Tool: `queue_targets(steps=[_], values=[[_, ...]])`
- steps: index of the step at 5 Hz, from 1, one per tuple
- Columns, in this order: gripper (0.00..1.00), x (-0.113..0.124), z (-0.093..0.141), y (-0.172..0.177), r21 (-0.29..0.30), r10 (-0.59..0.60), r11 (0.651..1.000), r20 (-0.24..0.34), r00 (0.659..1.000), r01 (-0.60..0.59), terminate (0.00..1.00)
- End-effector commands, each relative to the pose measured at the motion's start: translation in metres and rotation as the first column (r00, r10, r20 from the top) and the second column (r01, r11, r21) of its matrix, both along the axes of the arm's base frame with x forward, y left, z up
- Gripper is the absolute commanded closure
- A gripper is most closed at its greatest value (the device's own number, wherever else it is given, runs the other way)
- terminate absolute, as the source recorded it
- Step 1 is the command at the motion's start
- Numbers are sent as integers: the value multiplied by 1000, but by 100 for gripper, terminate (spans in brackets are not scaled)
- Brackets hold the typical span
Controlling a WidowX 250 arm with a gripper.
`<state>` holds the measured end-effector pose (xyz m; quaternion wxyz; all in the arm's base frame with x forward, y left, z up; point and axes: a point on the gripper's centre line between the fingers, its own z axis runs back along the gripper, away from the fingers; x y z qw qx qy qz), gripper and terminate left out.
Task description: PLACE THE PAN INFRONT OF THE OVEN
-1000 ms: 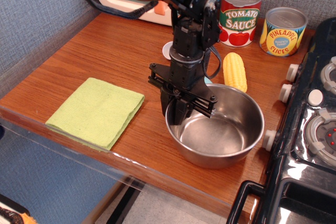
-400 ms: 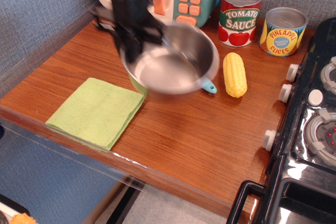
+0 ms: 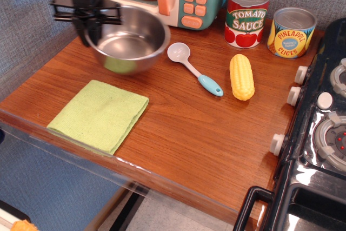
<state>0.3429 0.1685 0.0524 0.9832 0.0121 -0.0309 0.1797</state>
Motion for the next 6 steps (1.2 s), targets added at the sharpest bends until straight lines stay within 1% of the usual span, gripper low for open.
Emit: queue_targets(steps=[1,2,3,4,5,6], values=[[100,8,-8,40,9,47,999,-11,999,-47,0],[100,12,-12,51,-2,81,997,-10,997,-81,0],[0,13,-8,49,27,75,997,-23,997,-74,0],[0,15,14,42,82,7,997,5,1000,-8,0],[0,13,49,30,118,-129,985,27,991,125,0],[0,-2,72,7,105,-222,971,43,974,217,0]])
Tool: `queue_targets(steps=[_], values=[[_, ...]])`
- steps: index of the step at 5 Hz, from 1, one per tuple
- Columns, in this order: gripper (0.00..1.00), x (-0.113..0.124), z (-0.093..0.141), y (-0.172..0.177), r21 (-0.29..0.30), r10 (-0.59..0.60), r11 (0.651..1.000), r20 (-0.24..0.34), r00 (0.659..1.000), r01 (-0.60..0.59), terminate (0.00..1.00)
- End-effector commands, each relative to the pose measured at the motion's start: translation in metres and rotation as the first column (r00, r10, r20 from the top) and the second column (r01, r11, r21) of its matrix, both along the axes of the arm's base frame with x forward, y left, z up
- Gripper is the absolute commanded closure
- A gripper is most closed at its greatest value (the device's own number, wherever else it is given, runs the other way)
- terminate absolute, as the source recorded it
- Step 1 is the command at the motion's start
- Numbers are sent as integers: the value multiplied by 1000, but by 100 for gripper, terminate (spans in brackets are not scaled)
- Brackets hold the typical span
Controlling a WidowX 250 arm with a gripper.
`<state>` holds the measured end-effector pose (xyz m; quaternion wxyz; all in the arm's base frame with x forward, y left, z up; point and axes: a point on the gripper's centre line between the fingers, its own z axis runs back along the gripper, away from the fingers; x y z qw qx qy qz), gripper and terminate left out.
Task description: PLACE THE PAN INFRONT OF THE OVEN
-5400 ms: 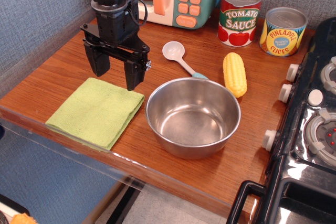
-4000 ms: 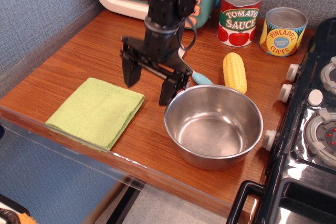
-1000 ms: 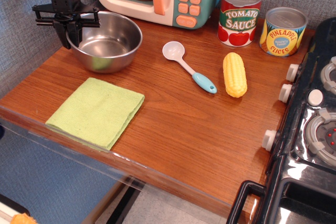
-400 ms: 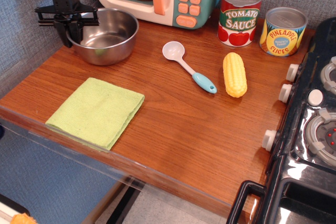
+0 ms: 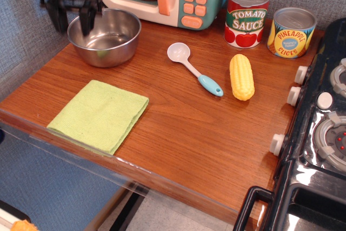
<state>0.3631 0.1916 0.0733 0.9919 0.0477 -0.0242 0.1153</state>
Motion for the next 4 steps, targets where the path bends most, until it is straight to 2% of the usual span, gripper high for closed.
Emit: queue_targets(steps=[1,2,3,4], values=[[0,-42,57,-39,5,-187,982,64,980,187,0],[0,-52,53,-56,-10,-276,961,60,959,277,0],[0,-52,53,-56,-10,-276,961,60,959,277,0],[0,-52,53,-56,-10,-276,961,60,959,277,100]])
